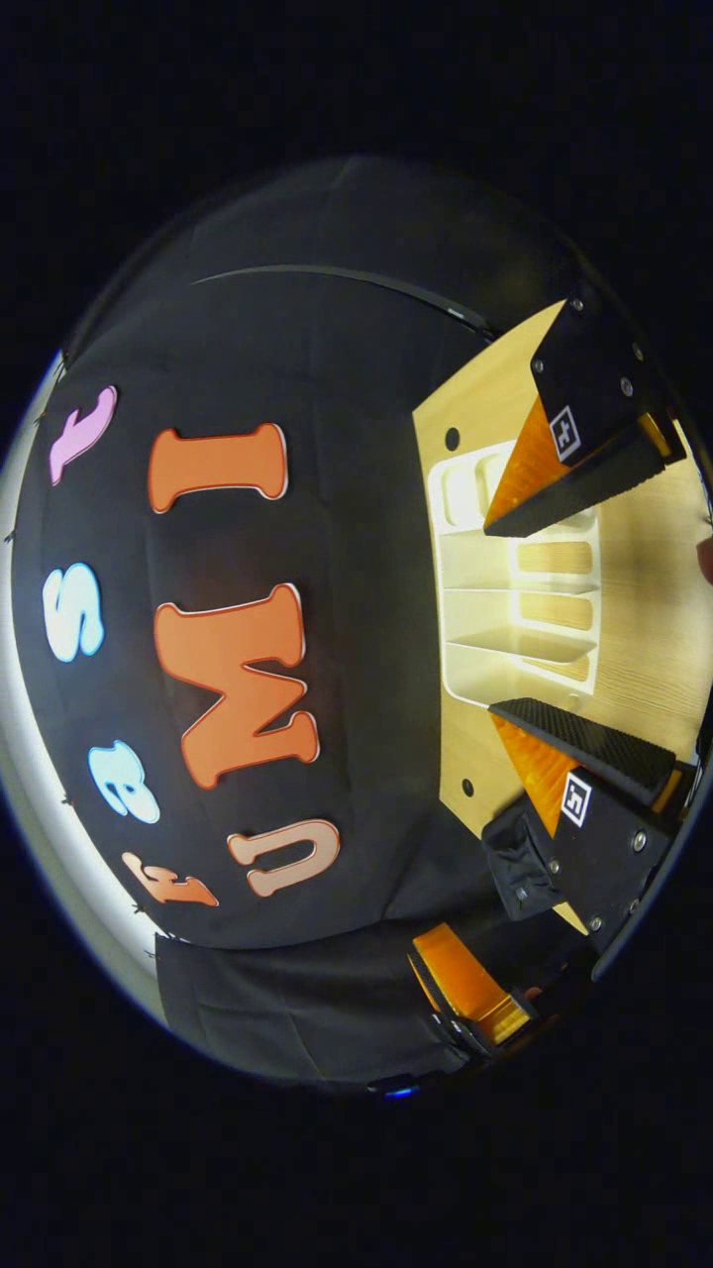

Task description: Open the schoolbag, grab two books from the bookshelf and put them into the schoolbag.

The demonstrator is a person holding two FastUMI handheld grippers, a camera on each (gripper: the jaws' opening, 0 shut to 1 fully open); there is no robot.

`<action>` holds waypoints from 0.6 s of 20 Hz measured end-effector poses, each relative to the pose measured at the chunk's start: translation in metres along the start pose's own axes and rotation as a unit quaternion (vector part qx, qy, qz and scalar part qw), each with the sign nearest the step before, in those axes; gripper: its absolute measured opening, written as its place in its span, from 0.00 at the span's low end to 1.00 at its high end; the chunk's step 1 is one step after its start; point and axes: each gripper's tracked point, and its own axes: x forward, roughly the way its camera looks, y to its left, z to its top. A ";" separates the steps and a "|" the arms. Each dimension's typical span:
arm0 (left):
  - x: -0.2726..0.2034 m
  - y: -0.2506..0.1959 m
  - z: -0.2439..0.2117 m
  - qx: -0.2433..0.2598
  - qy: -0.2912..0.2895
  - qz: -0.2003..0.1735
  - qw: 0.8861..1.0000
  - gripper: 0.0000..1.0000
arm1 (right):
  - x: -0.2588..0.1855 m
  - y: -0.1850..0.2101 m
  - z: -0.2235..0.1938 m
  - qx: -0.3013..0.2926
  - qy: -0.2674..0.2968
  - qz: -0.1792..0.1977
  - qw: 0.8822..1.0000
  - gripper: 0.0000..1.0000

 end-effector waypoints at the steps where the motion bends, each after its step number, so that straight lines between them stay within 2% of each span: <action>1: -0.003 0.001 0.006 0.001 -0.014 0.010 1.000 0.98 | -0.001 0.001 0.005 -0.007 -0.011 -0.004 1.000 0.98; 3: -0.001 0.001 0.013 -0.001 -0.036 0.026 0.999 0.95 | -0.004 0.002 0.014 -0.013 -0.027 -0.007 1.000 0.97; 6: -0.009 0.007 0.029 -0.003 -0.060 0.058 0.997 0.97 | -0.009 0.003 0.024 -0.027 -0.052 -0.020 0.998 0.98; 10: -0.009 0.009 0.041 -0.010 -0.075 0.055 0.996 0.94 | -0.013 0.010 0.032 -0.040 -0.078 -0.039 0.995 0.97; 12: -0.009 0.020 0.044 -0.001 -0.076 0.070 0.995 0.97 | -0.013 0.024 0.023 -0.020 -0.074 -0.044 0.996 0.98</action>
